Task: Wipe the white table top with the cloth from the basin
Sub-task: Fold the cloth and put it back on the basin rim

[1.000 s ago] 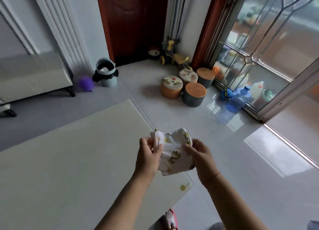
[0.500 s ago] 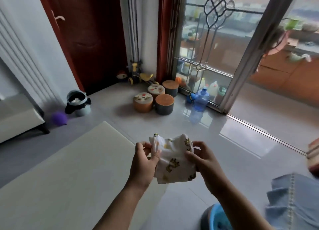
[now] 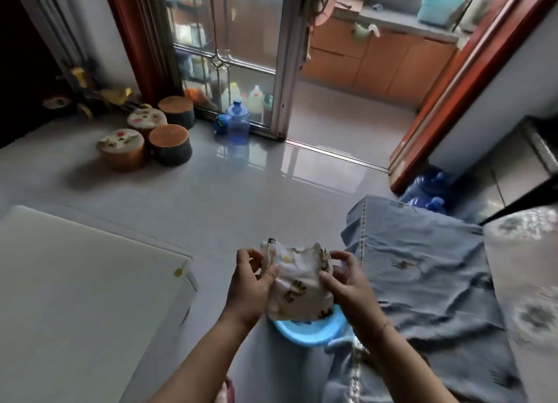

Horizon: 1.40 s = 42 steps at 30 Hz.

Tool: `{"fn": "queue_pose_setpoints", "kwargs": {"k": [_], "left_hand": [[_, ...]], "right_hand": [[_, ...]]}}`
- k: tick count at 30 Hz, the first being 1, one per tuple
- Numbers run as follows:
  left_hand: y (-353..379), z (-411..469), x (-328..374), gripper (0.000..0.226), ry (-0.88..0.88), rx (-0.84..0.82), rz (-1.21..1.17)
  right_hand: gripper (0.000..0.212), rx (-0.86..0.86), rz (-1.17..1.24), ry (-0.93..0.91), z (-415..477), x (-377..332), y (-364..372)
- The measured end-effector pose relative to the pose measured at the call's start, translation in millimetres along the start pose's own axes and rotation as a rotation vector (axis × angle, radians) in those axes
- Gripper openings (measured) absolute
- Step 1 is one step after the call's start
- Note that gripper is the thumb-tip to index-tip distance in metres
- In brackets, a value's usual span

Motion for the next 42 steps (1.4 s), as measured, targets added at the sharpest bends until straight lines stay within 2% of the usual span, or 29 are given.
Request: {"fn": "queue_pose_setpoints", "kwargs": {"k": [5,9,12,16,20,27,33,36,39,42], "left_hand": [[73,19,-42,0.019,-0.092,-0.185,0.176],[110,43,-93,0.009,-0.116,-0.345,0.346],[131,64,-151,0.032,-0.129,-0.447,0.39],[151,98,-252,0.05,-0.131,-0.572,0.553],[163,131,-360,0.062,-0.183,-0.601,0.615],[173,166,-498,0.066,-0.213,-0.602,0.728],[172,176,-545,0.072,-0.147,-0.634,0.908],[172,182,-544,0.062,-0.099,-0.605,1.097],[172,188,-535,0.05,0.094,-0.506,1.277],[176,188,-533,0.048,0.268,-0.508,1.333]], "right_hand": [[0.062,0.091,-0.067,0.075,-27,59,-57],[0.054,0.127,-0.17,0.159,-21,122,-77],[0.05,0.113,-0.335,0.267,-3,187,-88],[0.07,0.038,-0.443,0.4,31,298,-89],[0.081,-0.007,-0.493,0.481,66,410,-91],[0.078,0.022,-0.612,0.551,98,553,-81],[0.073,0.007,-0.965,0.521,113,588,-80],[0.061,0.097,-1.05,0.432,119,585,-86],[0.053,0.242,-1.101,0.374,120,580,-93],[0.056,0.198,-1.197,0.269,121,581,-93]]}}
Point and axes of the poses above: each hand's wrist, its own z-axis towards the middle knuckle, its own y-axis out of the palm, x = y × z, the point moved 6 cm from there along z, towards the middle knuckle, and after that the axes turned 11 degrees about -x, right-handed, at the moved point
